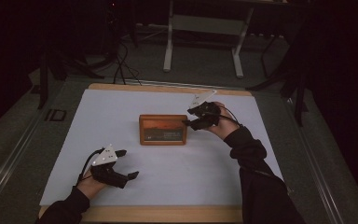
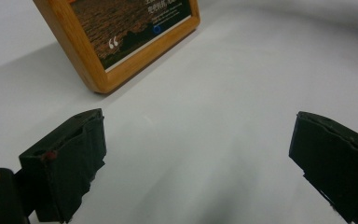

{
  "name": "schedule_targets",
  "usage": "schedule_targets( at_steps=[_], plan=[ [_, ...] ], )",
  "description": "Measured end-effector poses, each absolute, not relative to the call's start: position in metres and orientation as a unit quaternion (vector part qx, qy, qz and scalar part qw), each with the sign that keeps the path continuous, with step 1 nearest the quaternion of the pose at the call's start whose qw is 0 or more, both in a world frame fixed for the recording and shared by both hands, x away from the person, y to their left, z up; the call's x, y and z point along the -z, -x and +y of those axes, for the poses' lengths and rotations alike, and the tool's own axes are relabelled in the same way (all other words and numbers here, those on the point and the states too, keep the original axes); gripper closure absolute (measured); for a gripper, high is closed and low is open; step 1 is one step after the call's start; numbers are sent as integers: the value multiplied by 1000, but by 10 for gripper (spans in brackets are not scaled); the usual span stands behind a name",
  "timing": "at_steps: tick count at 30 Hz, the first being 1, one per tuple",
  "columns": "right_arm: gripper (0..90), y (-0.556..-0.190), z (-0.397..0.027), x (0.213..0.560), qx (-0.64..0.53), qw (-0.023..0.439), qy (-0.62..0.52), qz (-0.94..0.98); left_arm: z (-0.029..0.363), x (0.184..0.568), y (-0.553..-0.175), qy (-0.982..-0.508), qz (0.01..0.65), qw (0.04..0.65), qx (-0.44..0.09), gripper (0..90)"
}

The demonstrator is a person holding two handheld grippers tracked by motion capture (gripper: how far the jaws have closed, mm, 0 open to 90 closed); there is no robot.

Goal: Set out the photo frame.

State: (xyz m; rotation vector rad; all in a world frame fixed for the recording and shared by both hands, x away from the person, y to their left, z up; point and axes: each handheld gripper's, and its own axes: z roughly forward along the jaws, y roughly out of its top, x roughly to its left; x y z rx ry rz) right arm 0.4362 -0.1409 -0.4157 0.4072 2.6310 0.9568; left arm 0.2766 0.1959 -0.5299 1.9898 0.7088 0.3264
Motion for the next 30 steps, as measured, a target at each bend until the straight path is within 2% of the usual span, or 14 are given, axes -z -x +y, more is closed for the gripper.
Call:
schedule_targets(
  at_steps=[3,9,18,22,25,28,30],
  plan=[
    [427,-430,-148,414,-352,149,-157,911,196,530,-276,-816,289,483,-132,43],
    [405,-412,-164,415,-382,136,-182,896,195,530,-276,-815,288,485,-131,42],
    [332,-388,-177,431,-398,119,-206,886,195,529,-275,-816,286,484,-133,43],
    [284,-378,-184,445,-400,131,-218,881,195,529,-275,-816,287,484,-133,43],
    [285,-374,-191,453,-408,132,-233,873,194,529,-275,-817,285,483,-132,43],
    [328,-364,-196,460,-406,174,-235,866,194,529,-275,-817,285,484,-131,43],
    [316,-361,-199,463,-406,172,-238,865,194,529,-275,-817,286,483,-129,43]
  ],
)
